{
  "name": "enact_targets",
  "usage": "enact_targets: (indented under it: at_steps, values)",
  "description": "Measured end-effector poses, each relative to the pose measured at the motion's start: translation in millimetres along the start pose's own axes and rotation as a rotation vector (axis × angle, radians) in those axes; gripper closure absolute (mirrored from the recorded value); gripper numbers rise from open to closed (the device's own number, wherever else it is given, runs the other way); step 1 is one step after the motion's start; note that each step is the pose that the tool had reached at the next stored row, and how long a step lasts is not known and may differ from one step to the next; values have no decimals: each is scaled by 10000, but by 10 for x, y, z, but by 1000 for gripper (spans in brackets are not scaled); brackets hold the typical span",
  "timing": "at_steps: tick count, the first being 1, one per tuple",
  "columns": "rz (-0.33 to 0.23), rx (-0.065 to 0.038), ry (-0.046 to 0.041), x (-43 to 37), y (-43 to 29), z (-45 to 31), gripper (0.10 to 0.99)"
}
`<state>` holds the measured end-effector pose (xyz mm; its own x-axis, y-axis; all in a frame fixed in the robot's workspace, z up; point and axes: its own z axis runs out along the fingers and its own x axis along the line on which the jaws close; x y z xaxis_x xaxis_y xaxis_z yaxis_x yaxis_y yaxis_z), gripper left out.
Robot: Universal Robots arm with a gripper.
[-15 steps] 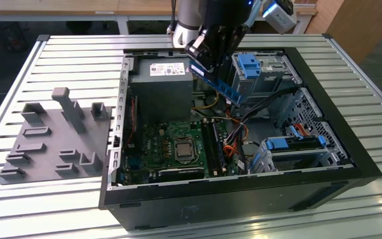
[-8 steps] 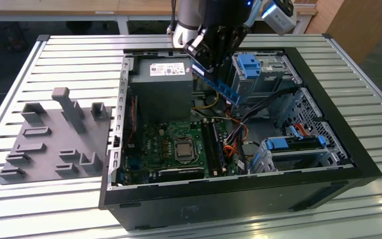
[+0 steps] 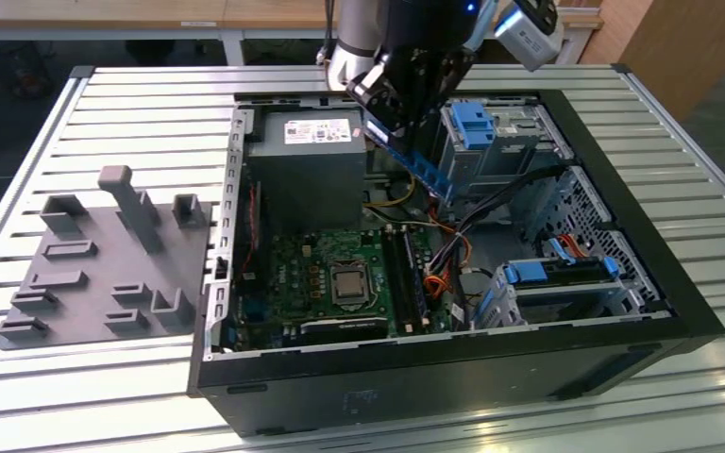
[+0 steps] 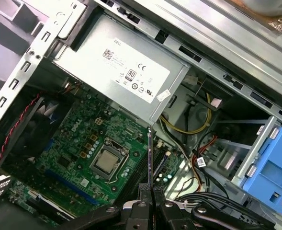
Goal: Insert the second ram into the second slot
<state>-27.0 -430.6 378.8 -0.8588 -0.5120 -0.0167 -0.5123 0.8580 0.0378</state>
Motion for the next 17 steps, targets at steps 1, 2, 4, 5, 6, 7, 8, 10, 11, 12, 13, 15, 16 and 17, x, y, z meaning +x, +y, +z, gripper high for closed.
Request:
enact_targets:
  at_steps: [1, 2, 4, 5, 6, 7, 8, 10, 11, 12, 13, 15, 16, 17]
  values:
    - [70, 2, -2, 0, 0, 0, 953]
    - [145, 3, -5, 0, 0, 0, 953]
    - [286, 5, -11, 0, 0, 1, 953]
    - [360, 6, -13, 0, 0, 1, 953]
    - [433, 8, -16, 0, 0, 1, 953]
    - [507, 9, -18, 0, 0, 1, 953]
    - [586, 11, -20, 0, 0, 1, 953]
    - [796, 16, -29, 0, 0, 3, 953]
    - [913, 20, -31, 0, 0, 3, 953]
    - [1039, 23, -35, 0, 0, 3, 953]
    - [1156, 25, -40, 0, 0, 4, 953]
    - [1377, 28, -48, 0, 0, 5, 953]
    - [1484, 30, -53, 0, 0, 5, 953]
    - [1604, 32, -58, 0, 0, 6, 953]
